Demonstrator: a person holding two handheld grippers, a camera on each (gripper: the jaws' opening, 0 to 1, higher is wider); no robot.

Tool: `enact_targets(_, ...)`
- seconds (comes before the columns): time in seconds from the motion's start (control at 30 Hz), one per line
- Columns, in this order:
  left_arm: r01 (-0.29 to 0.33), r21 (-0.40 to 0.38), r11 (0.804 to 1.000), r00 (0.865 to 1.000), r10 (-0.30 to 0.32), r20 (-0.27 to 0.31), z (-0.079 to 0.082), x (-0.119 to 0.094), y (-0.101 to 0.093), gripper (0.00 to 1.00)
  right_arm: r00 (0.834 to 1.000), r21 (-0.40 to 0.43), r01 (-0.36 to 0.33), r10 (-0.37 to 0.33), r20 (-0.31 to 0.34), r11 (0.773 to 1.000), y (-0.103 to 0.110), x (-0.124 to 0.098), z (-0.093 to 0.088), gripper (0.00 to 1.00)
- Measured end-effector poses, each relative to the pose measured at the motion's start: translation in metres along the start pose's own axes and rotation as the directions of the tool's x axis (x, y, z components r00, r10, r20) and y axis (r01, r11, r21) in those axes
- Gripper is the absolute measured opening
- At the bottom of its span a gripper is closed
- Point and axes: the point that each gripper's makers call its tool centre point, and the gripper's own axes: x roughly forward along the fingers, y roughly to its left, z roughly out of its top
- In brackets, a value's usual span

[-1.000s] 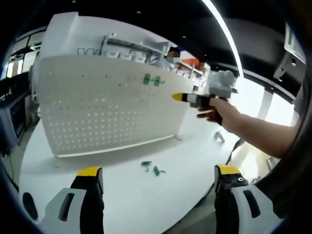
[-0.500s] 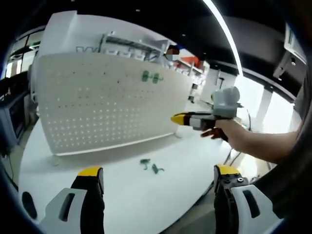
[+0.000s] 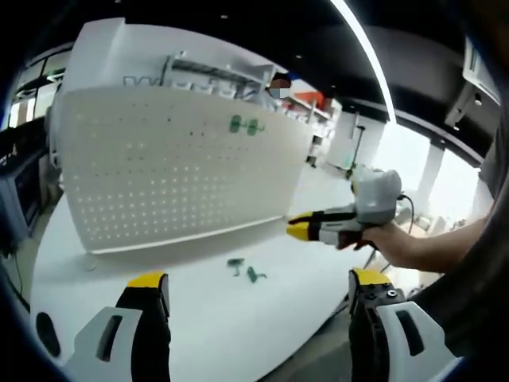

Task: Insert the hook assembly into the mounting plate slot until the hook locks in place.

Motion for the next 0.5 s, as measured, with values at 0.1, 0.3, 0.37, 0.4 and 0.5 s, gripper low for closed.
enact_targets(0.1,0.002,0.0,1.0,1.0,-0.002,0.001,0.0,0.0,-0.001,0.95,1.0,-0.012,-0.02,0.02,-0.017,1.0,0.01,-0.002,-0.008,0.12)
enact_targets(0.3,0.002,-0.006,1.0,1.0,-0.002,-0.004,-0.002,-0.001,-0.002,0.95,0.997,-0.007,-0.066,0.066,-0.042,0.998,0.036,-0.007,-0.024,0.13)
enact_targets(0.37,0.0,-0.008,1.0,1.0,0.0,-0.003,-0.002,-0.002,-0.002,0.95,0.996,0.007,-0.08,0.08,-0.05,0.997,0.044,-0.009,-0.03,0.13)
enact_targets(0.4,-0.001,-0.007,1.0,1.0,0.001,-0.002,-0.002,-0.002,-0.002,0.95,0.995,0.013,-0.082,0.083,-0.055,0.997,0.046,-0.009,-0.032,0.13)
enact_targets(0.5,-0.002,-0.008,1.0,1.0,0.002,-0.003,-0.002,-0.003,-0.002,0.95,0.993,0.011,-0.096,0.096,-0.073,0.995,0.053,-0.011,-0.04,0.13)
